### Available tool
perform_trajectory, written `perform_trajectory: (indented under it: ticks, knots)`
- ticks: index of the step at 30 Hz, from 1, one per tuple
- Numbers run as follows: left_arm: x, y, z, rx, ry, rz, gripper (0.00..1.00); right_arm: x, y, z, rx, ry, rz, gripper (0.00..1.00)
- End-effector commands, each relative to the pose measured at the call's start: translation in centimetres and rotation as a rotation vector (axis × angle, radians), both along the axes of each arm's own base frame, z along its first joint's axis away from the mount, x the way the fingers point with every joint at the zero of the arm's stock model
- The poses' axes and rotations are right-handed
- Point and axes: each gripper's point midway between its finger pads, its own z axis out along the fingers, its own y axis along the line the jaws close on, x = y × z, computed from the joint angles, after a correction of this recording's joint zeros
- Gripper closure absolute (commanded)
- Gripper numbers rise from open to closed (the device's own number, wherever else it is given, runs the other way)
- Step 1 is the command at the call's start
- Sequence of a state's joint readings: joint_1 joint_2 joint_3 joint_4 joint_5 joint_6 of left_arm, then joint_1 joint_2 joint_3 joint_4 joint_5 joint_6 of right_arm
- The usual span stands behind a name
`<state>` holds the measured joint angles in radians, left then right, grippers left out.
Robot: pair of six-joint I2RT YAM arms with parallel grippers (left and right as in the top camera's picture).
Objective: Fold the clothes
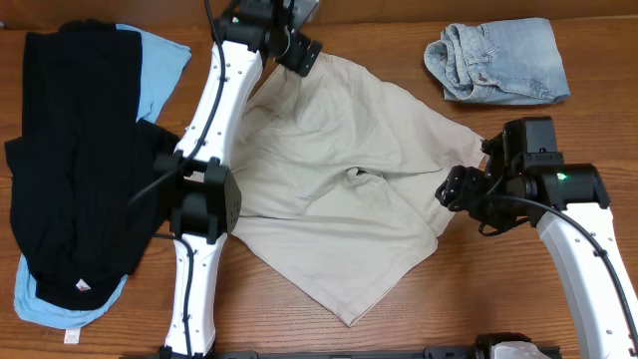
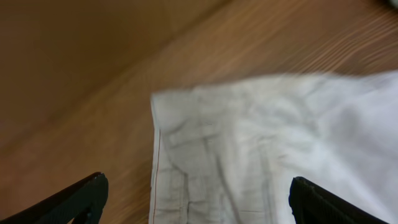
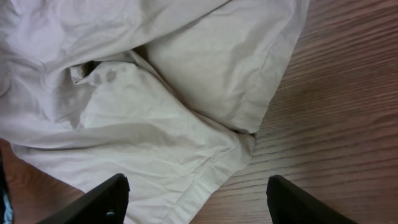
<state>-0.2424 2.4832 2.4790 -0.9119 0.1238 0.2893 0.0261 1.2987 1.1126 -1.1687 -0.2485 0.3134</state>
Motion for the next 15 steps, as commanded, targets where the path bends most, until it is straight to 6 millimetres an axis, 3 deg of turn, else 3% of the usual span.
perform_trajectory:
  ticks: [1, 5, 9, 12, 15]
  knots:
    - [0.7, 1.4, -3.2, -0.052, 0.058, 0.021, 0.06, 0.5, -0.6, 0.6, -0.032, -0.030, -0.005, 0.25]
    - [0.2, 1.4, -6.8, -0.084, 0.137, -0.013, 0.06, 0.3, -0.6, 0.5, -0.032, -0.023, -0.005, 0.25]
    - [-0.1, 0.6, -10.1, -0.111, 0.186, -0.061, 0.13, 0.1, -0.6, 0.4, -0.032, -0.014, -0.005, 0.25]
    - [-0.3, 0.5, -11.6, -0.111, 0.207, -0.062, 0.18, 0.2, -0.6, 0.4, -0.032, -0.016, -0.005, 0.25]
    - [-0.4, 0.2, -11.7, -0.125, 0.212, -0.072, 0.23, 0.3, -0.6, 0.5, -0.031, -0.021, -0.005, 0.25]
